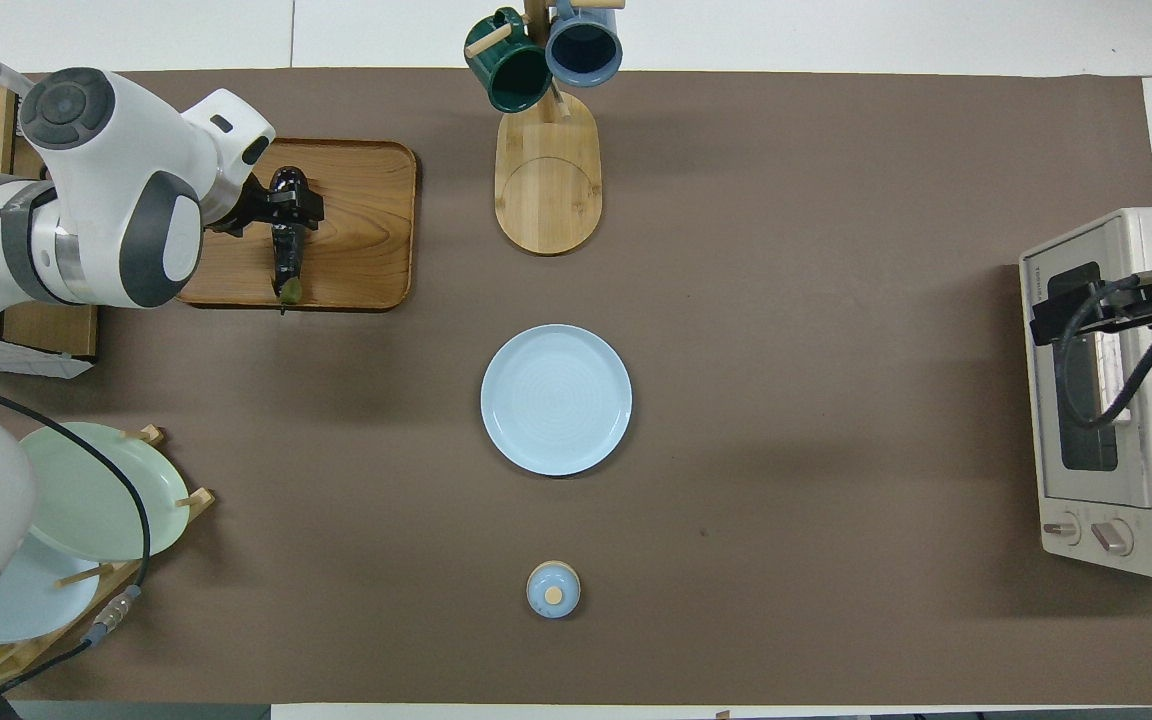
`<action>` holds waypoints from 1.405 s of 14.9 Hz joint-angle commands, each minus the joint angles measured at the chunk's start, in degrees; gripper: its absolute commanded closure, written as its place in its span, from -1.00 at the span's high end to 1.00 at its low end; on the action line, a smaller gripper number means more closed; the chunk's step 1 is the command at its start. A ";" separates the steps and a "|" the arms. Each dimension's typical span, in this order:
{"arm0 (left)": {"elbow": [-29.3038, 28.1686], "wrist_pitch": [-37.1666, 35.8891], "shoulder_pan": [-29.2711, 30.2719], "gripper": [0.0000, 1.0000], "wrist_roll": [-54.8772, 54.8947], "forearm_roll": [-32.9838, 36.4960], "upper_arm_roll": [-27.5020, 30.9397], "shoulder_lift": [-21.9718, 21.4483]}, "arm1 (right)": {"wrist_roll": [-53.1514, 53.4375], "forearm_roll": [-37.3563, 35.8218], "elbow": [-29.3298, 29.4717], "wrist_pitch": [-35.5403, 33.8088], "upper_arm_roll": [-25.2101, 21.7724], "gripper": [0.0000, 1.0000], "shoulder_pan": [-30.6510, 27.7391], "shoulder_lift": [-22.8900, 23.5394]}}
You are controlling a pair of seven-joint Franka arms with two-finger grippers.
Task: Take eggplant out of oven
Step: 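Lower the eggplant onto the wooden tray and open the left gripper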
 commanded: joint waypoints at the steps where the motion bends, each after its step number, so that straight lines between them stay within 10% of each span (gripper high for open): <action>1: -0.44 -6.16 0.87 1.00 -0.13 -0.15 -0.37 -5.80 | 0.90 1.44 1.18 -1.52 0.10 1.00 -0.25 0.53; 5: -0.09 -14.09 0.43 1.00 -2.86 -0.06 -0.37 -13.02 | 0.90 1.88 1.09 -1.43 -9.71 1.00 10.35 -0.52; 15: -3.50 -35.10 -0.27 1.00 -2.59 -0.15 -0.72 -29.54 | 1.52 0.12 1.35 -2.39 -10.09 1.00 8.98 -0.35; 21: -8.27 -34.67 -1.24 1.00 -5.05 -6.55 -0.19 -32.55 | 1.16 0.12 1.44 -3.01 -9.22 1.00 6.61 -0.35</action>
